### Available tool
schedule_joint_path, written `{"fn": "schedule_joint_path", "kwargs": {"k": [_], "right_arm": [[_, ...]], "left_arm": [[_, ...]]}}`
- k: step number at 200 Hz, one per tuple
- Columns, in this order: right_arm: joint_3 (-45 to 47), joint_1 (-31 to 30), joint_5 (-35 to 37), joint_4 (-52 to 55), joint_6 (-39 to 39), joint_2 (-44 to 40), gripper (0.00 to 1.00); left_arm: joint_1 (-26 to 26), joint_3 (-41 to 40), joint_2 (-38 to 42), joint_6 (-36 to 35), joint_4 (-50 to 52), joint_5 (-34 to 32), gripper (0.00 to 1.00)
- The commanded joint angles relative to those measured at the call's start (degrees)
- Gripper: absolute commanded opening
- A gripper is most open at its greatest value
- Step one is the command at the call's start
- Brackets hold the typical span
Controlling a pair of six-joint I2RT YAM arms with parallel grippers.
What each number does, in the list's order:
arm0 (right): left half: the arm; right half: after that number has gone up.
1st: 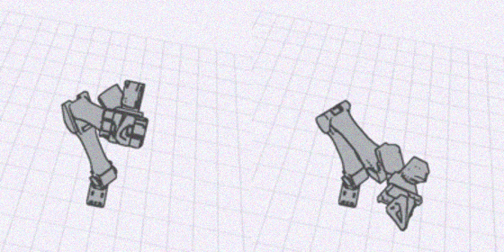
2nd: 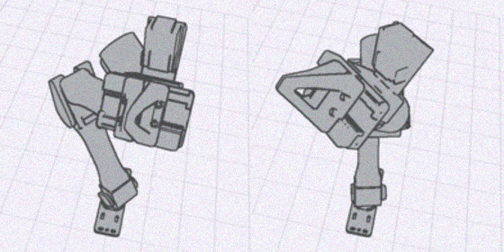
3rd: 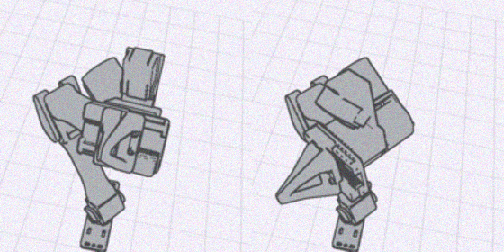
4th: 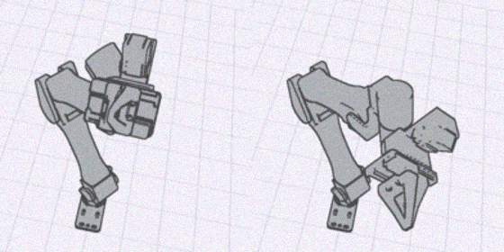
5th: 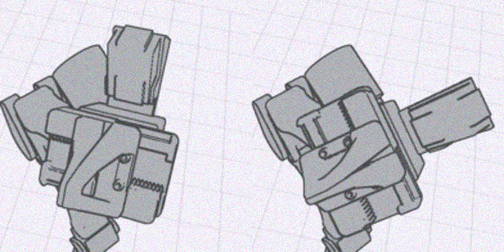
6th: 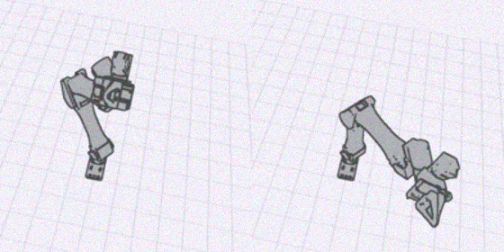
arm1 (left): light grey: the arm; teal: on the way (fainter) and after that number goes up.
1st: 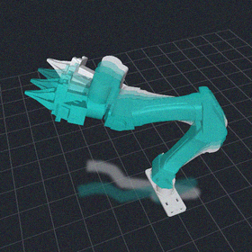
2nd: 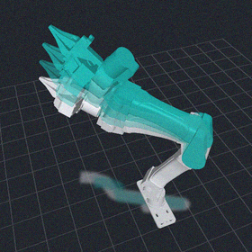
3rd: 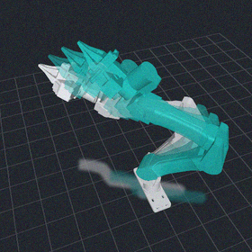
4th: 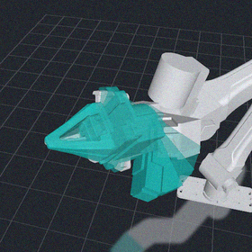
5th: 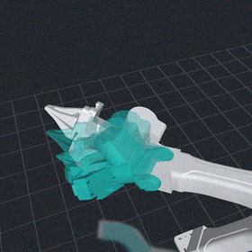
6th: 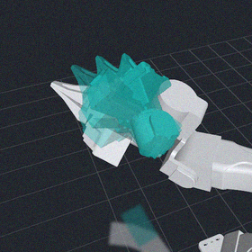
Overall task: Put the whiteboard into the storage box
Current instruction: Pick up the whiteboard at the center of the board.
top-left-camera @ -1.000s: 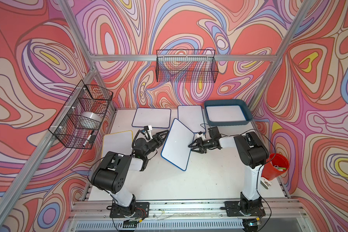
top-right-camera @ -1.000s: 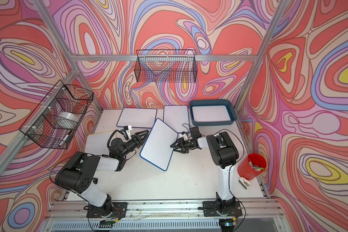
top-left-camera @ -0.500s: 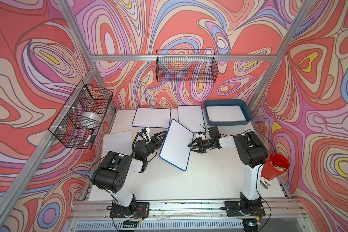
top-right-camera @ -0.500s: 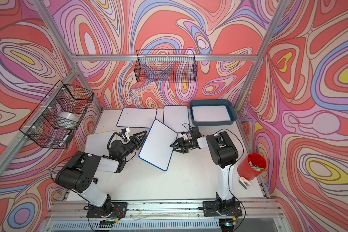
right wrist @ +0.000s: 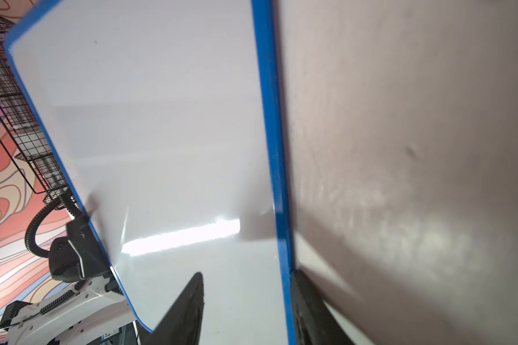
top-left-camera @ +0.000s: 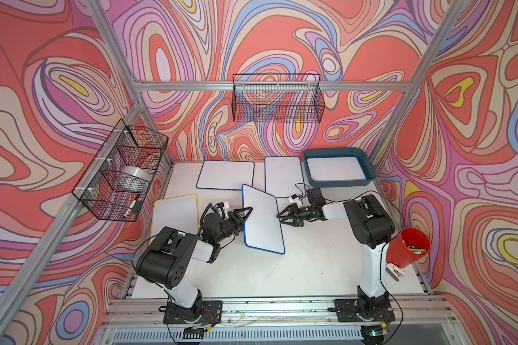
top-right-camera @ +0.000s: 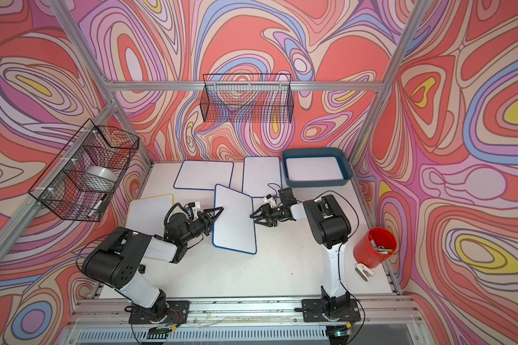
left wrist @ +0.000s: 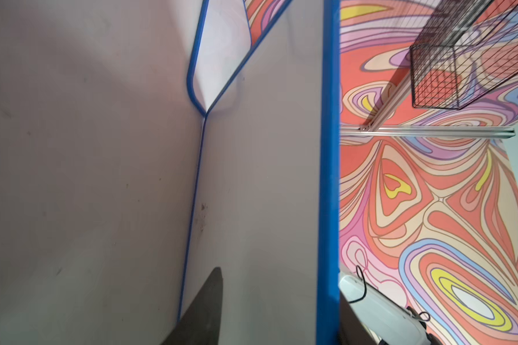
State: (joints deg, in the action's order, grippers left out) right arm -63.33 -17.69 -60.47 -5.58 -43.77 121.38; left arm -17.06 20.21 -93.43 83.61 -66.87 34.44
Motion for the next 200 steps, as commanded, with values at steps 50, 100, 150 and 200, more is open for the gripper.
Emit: {"fn": "schedule_joint_path", "kwargs": {"k": [50, 100, 150, 200], "right_arm": [[-0.13, -3.07, 4.23, 3.37, 1.89, 3.63, 0.5], [-0.66, -2.7, 4.39, 4.0, 2.41, 4.3, 0.5], [-0.84, -2.7, 4.27, 4.0, 2.63, 4.54, 0.5], [-0.79, -2.7, 4.31, 4.49, 3.07, 5.0, 0.5]], "left_arm": [[0.14, 2.38, 5.53, -7.13, 26.68, 5.69, 0.44], [3.06, 11.68, 17.14, -22.7, 58.17, 2.36, 0.48], [4.62, 12.93, 17.47, -24.13, 59.85, 3.05, 0.48], [5.78, 13.22, 19.08, -25.6, 62.97, 2.66, 0.4]]}}
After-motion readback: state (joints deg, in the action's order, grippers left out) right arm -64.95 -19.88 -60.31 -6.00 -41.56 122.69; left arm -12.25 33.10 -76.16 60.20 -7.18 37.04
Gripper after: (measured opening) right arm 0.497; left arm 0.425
